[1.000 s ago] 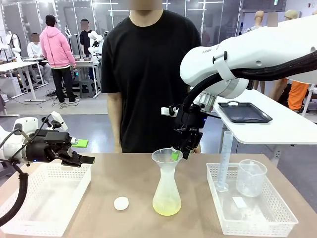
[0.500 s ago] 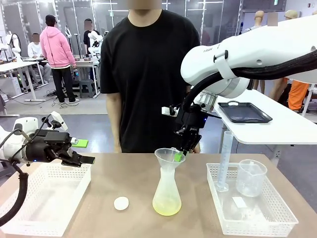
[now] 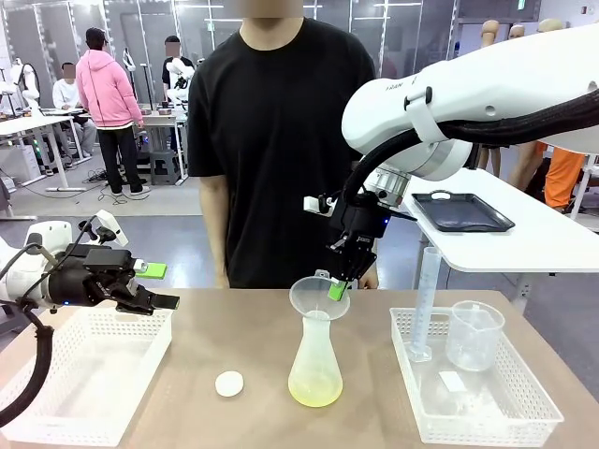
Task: Prepare the solutions needed for the experiment.
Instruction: Once the solution is in the Big flask , pick up the Plastic Funnel and place it back into the right Organizing basket.
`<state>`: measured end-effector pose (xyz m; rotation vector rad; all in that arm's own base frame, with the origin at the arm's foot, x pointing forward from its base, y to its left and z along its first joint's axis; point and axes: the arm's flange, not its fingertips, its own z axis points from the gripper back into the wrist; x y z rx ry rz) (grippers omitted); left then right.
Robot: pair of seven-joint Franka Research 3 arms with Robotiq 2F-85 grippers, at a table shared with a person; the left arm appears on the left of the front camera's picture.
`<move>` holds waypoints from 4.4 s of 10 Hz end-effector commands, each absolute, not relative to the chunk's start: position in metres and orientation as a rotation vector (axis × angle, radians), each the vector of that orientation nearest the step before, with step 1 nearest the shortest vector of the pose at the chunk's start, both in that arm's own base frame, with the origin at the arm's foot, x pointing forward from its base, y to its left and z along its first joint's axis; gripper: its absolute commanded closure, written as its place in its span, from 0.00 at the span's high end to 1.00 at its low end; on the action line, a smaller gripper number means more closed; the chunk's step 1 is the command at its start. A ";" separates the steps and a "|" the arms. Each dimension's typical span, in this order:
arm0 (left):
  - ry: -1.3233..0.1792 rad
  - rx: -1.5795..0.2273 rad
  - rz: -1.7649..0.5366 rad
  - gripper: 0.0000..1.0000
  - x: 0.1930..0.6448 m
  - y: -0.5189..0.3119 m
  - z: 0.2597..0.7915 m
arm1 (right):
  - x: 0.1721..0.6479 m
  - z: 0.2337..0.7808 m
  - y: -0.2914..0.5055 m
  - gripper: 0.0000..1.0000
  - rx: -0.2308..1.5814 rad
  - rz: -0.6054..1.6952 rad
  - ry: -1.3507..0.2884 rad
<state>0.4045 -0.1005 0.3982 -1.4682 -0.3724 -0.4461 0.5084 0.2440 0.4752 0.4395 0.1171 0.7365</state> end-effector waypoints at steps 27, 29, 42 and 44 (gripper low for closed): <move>-0.365 -1.472 -0.463 1.00 0.403 -0.099 0.400 | 0.449 0.597 0.219 0.00 0.353 0.760 0.004; -0.365 -1.472 -0.463 1.00 0.403 -0.099 0.400 | 0.446 0.600 0.213 0.00 0.359 0.735 0.003; -0.365 -1.472 -0.463 1.00 0.403 -0.099 0.400 | 0.385 0.532 0.025 0.00 0.396 0.368 -0.007; -0.365 -1.472 -0.463 1.00 0.403 -0.099 0.400 | 0.386 0.503 0.022 0.00 0.382 0.306 -0.006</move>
